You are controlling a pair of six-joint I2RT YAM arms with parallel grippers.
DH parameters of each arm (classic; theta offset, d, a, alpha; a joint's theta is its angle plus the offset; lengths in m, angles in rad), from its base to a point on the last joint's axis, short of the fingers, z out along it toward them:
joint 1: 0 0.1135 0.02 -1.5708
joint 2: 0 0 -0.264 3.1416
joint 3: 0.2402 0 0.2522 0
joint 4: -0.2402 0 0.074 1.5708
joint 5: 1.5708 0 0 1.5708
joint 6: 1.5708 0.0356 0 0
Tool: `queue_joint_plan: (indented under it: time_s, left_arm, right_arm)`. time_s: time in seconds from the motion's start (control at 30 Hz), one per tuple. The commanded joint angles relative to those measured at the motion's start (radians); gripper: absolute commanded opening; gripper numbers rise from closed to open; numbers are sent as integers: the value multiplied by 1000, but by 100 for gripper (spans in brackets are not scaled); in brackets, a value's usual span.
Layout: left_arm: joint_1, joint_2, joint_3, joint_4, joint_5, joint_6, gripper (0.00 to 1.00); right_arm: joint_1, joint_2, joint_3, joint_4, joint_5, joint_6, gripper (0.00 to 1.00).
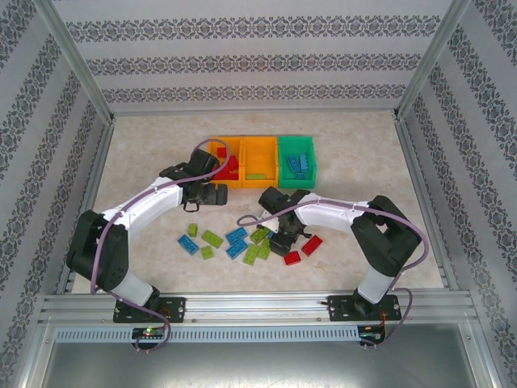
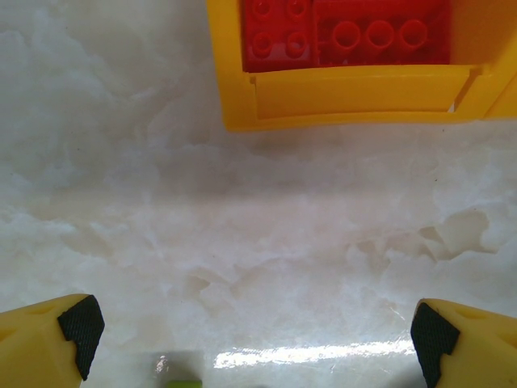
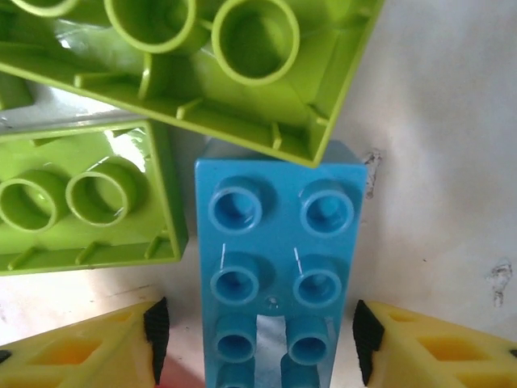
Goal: Sort the legos into containers by color
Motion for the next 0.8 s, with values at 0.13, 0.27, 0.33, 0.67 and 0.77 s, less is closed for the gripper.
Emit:
queue_joint_plan:
  time_s: [0.13, 0.27, 0.33, 0.67, 0.77]
  left_arm:
    - [10, -21, -21, -17, -27, -15, 99]
    - [10, -12, -15, -14, -19, -15, 99]
    - [10, -14, -14, -13, -19, -16, 99]
    - [10, -14, -20, -13, -19, -15, 99]
    - [9, -16, -22, -12, -19, -17, 99]
  right_arm:
    - [2, 15, 14, -8, 63, -12, 49]
    - [2, 0, 2, 5, 82, -2, 41]
    - [1, -11, -1, 12, 93, 1, 39]
    - [-20, -50, -1, 35, 97, 17, 33]
    - [-25, -64, -5, 42, 88, 20, 31]
